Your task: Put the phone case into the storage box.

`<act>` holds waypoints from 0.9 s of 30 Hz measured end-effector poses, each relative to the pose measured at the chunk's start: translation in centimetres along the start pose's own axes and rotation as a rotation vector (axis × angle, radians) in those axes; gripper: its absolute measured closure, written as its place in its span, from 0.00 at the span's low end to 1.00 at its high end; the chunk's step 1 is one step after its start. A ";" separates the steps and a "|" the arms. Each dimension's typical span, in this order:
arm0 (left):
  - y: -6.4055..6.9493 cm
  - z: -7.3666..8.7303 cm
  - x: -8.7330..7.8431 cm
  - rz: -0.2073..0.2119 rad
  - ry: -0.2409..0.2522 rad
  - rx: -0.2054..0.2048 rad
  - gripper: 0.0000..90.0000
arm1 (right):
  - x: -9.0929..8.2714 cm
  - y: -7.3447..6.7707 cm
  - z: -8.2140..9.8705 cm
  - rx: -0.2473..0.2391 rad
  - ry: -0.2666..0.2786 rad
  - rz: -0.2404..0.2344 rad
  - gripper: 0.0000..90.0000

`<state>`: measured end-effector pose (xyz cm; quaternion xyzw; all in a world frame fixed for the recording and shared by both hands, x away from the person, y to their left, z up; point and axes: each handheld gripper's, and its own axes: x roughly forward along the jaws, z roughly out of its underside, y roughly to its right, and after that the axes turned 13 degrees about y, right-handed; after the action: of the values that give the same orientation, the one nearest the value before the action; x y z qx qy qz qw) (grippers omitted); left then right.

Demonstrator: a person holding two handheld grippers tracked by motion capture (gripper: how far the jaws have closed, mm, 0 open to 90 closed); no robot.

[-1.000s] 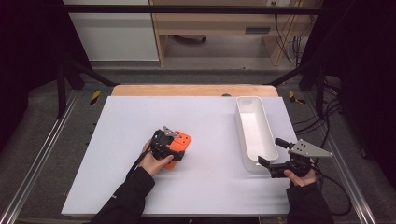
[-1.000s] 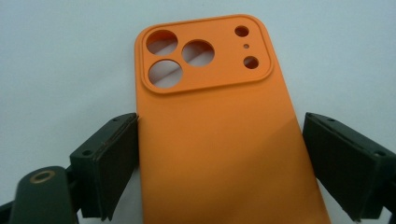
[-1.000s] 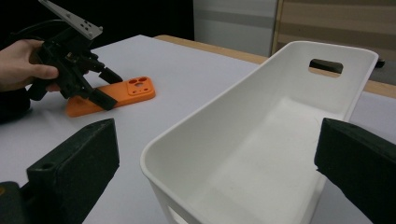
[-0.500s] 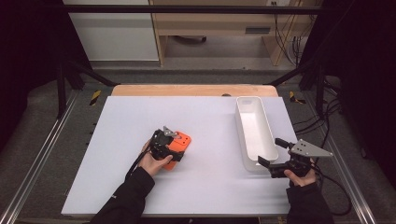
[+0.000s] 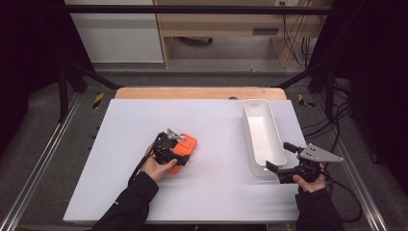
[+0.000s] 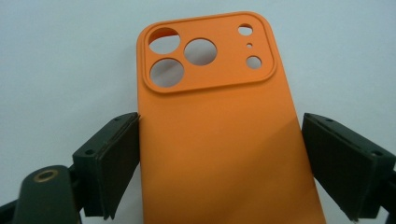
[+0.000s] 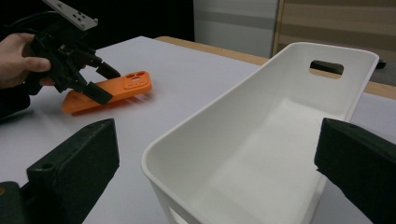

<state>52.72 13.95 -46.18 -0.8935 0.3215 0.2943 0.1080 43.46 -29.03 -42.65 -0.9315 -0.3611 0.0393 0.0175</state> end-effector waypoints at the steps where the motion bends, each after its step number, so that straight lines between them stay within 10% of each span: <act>1: 0.0 -0.1 -0.1 0.004 0.004 0.000 0.15 | 0.0 0.0 0.0 0.000 0.001 0.000 0.00; 27: 1.9 -1.8 -3.3 0.112 0.083 0.077 0.15 | 0.0 -0.1 -0.2 -0.013 0.006 -0.012 0.00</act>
<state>50.28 13.43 -42.80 -0.8808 0.3862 0.2500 0.1122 43.36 -28.95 -42.47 -0.9297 -0.3666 0.0341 0.0128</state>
